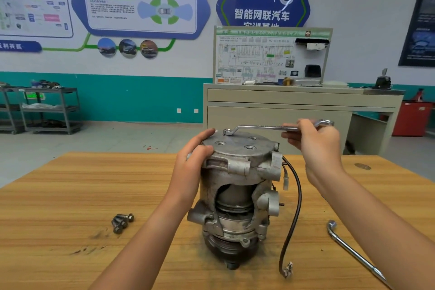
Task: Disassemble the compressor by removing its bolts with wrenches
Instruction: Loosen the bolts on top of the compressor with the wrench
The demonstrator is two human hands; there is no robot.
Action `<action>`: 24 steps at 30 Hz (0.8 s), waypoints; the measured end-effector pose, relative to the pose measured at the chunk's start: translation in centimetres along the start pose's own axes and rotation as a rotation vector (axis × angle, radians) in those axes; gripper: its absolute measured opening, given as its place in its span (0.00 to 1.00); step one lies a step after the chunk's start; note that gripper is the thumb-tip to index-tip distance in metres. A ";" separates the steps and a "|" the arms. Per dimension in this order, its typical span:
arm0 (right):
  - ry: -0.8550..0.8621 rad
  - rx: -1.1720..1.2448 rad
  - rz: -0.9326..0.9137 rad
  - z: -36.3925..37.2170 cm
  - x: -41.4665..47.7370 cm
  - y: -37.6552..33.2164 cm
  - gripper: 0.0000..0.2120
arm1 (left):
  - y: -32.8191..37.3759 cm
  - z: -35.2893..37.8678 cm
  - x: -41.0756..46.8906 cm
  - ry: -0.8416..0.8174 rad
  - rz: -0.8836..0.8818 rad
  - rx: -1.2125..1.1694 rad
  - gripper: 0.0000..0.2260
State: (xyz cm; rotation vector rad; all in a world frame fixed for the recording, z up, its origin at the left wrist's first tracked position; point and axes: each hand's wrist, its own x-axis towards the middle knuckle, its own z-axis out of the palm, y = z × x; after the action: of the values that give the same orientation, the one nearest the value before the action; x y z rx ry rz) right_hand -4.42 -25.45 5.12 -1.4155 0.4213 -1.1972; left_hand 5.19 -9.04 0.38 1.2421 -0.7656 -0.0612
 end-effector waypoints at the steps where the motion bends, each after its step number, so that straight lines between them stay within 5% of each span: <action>1: 0.000 0.009 0.001 0.1 0.3 -0.1 0.11 | 0.0 -0.1 0.1 -0.010 -0.002 0.012 0.18; 11: -0.282 -0.160 0.412 2.6 7.3 0.0 0.09 | -0.7 -0.8 1.1 -0.059 -0.030 -0.067 0.20; 19: -0.488 -1.063 0.104 8.8 10.3 -1.0 0.08 | -1.5 -0.6 1.1 -0.032 -0.056 -0.142 0.32; 24: -0.785 -1.183 -0.089 14.6 6.0 -2.1 0.13 | -1.8 -0.3 1.1 -0.009 -0.069 -0.175 0.36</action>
State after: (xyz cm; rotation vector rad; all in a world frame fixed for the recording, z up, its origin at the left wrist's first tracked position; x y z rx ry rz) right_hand 9.34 -22.21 12.34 -2.7679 0.5173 -0.2752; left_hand 6.81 -9.88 -0.64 1.1024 -0.7099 -0.1869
